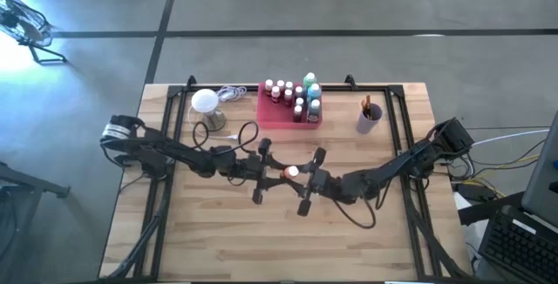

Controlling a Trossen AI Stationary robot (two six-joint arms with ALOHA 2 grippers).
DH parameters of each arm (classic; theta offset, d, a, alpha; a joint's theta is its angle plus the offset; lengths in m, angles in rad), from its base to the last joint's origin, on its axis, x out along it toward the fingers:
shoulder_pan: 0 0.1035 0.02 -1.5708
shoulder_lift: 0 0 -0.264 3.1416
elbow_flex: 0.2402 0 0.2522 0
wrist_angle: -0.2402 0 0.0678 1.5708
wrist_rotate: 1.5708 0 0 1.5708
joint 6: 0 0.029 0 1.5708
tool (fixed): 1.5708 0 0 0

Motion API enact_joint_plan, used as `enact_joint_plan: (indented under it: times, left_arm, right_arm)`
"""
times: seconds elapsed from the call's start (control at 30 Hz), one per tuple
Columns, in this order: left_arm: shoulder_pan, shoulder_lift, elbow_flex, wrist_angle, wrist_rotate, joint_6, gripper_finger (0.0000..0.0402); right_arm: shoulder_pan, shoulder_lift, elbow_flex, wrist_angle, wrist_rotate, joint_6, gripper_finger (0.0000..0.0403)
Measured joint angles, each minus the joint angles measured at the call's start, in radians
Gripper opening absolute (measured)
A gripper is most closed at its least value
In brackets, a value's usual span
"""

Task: Pick & Place Paint Supplies
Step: Put the orange black paint bottle into the pink bin

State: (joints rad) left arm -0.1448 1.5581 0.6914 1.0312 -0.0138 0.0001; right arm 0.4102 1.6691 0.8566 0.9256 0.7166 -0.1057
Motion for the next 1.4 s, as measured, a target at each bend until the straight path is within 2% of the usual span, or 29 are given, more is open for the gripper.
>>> enact_joint_plan:
  times: [0.23, 0.5, 0.7, 0.87, 1.0, 1.23, 1.4]
  left_arm:
    - [0.001, -0.056, 0.001, -0.14, -0.007, -0.014, 0.0159]
    - [0.001, -0.117, 0.078, -0.466, -0.018, -0.021, 0.0253]
    - [0.002, -0.146, 0.203, -0.826, -0.018, 0.012, 0.0308]
    - [0.001, -0.173, 0.293, -1.058, -0.018, 0.058, 0.0315]
    - [0.001, -0.173, 0.334, -1.118, -0.014, 0.108, 0.0316]
    - [0.001, -0.17, 0.407, -1.203, -0.013, 0.164, 0.0316]
    - [0.001, -0.146, 0.477, -1.291, -0.013, 0.168, 0.0314]
  right_arm:
    - [-0.001, 0.001, 0.001, -0.065, 0.007, 0.055, 0.0139]
    - [0.0, 0.002, 0.0, -0.128, 0.019, 0.084, 0.014]
    - [0.0, 0.002, 0.0, -0.253, 0.017, 0.156, 0.014]
    - [0.0, 0.002, -0.001, -0.403, -0.014, 0.266, 0.0137]
    - [0.0, 0.002, -0.001, -0.413, -0.103, 0.283, 0.0145]
    - [-0.004, 0.002, -0.001, -0.469, -0.193, 0.329, 0.0139]
    - [-0.005, 0.002, -0.001, -0.485, -0.202, 0.357, 0.0143]
